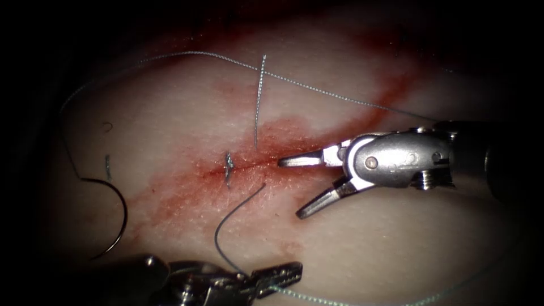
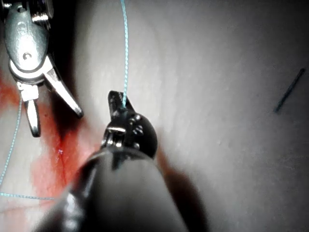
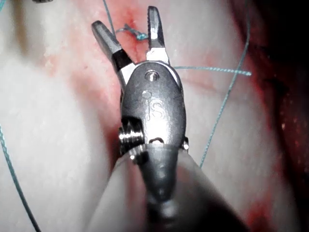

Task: Wound Closure

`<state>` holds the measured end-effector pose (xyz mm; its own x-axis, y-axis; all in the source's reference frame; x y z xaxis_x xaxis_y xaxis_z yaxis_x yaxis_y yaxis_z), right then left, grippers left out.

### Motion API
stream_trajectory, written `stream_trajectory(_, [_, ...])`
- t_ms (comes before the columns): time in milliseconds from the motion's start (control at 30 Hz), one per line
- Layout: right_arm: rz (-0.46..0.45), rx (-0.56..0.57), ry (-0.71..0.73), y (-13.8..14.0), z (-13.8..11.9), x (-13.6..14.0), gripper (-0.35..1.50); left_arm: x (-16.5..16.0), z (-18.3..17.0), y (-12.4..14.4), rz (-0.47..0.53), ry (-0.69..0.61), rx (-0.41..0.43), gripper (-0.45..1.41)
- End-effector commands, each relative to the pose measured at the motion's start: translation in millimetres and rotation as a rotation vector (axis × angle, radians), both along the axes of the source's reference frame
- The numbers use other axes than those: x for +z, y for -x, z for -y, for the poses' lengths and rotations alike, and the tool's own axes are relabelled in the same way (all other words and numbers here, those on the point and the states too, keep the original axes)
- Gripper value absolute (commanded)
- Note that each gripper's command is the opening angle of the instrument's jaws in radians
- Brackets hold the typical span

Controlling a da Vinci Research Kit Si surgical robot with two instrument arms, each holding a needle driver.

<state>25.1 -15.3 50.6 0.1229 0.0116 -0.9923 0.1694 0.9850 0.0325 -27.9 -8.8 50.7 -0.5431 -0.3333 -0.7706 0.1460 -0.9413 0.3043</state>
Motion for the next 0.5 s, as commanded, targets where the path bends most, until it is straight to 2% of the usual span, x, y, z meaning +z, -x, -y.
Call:
stream_trajectory(33, [-0.031, -0.027, 0.034, -3.1, 1.1, 0.4, 1.04, 0.6, 0.1, 0.6, -0.008, 0.002, 0.004, -0.45])
stream_trajectory(233, [-0.072, -0.067, 0.076, -5.6, 2.1, 0.4, 0.99, 0.1, -0.2, 0.1, -0.025, 0.004, 0.004, -0.45])
stream_trajectory(500, [-0.105, -0.103, 0.090, -8.3, 2.8, 1.0, 1.11, -0.1, 0.1, -0.8, -0.040, 0.009, -0.003, -0.45])
